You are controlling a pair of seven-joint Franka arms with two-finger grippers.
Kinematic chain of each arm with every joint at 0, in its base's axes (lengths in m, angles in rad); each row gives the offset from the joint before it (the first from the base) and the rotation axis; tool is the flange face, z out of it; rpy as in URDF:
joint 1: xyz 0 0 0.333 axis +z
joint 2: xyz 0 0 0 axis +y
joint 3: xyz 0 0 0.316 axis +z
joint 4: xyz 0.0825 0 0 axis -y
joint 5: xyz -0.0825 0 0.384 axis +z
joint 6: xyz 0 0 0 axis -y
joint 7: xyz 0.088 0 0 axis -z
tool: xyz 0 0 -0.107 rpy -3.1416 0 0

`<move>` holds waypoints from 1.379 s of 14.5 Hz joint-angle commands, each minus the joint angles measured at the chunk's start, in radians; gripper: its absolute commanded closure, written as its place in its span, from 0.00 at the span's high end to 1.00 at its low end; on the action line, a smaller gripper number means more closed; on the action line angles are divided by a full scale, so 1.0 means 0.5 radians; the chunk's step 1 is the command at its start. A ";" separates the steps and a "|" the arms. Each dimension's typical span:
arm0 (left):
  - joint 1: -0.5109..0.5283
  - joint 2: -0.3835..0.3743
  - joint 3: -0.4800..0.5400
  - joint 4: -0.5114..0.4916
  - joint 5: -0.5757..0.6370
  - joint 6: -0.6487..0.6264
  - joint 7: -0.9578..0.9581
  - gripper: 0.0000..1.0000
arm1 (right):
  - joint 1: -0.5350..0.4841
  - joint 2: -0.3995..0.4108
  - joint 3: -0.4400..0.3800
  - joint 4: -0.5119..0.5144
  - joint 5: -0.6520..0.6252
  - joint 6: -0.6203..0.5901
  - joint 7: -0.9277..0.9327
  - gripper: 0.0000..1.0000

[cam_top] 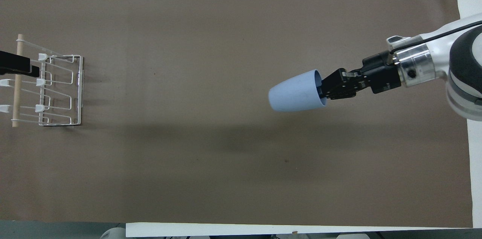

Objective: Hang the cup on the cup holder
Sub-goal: 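Lift the cup and carry it toward the left gripper, then reach the open left gripper over the cup's closed end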

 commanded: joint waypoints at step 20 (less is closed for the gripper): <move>-0.589 -0.038 -0.033 -0.161 -0.842 0.505 -2.461 1.00 | 0.705 0.000 -0.002 -0.067 0.813 0.913 0.388 0.00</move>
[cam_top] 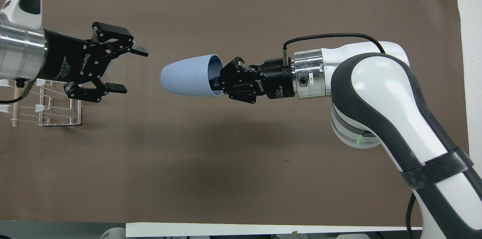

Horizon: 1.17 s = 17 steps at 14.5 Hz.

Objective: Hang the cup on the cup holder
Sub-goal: 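Reach the open left gripper over the cup's closed end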

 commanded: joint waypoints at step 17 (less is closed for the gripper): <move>-0.489 0.115 -0.010 0.153 0.372 0.350 -1.609 0.97 | -0.016 -0.018 0.004 -0.021 0.114 0.006 0.041 0.00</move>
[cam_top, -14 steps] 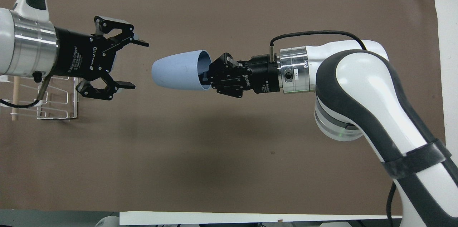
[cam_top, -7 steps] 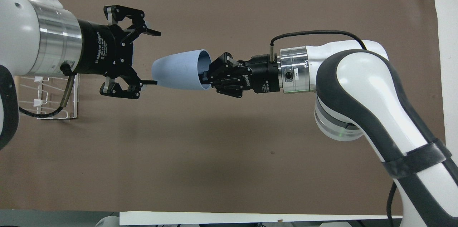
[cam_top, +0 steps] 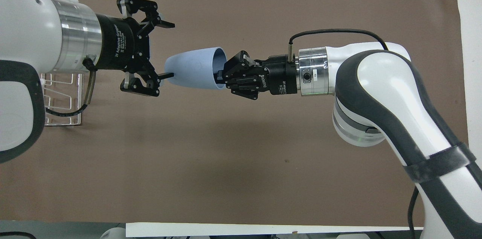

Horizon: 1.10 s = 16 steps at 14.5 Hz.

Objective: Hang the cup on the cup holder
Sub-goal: 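Reach the open left gripper over the cup's closed end, then close the left gripper on the cup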

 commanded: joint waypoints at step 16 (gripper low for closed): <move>-0.134 -0.022 0.005 -0.146 0.032 -0.030 0.079 0.23 | -0.019 -0.030 0.020 -0.002 0.064 -0.044 0.017 0.00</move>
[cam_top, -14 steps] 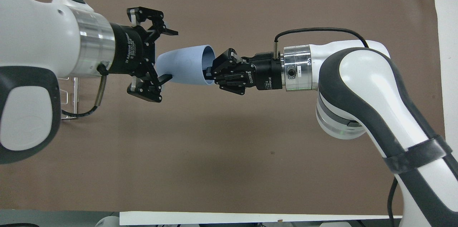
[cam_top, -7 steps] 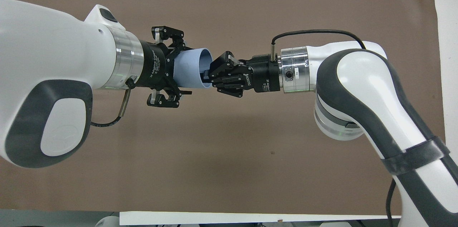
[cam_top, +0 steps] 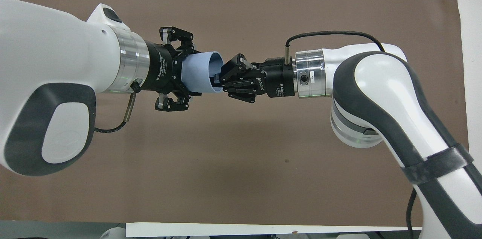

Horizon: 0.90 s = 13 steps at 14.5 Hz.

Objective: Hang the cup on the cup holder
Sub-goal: 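Close the left gripper on the cup, then carry the cup toward the rack while the right gripper withdraws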

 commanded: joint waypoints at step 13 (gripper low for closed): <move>0.262 -0.065 0.039 0.000 0.801 -0.659 0.133 0.23 | -0.422 -0.155 -0.015 0.067 -1.376 -0.013 -0.009 0.99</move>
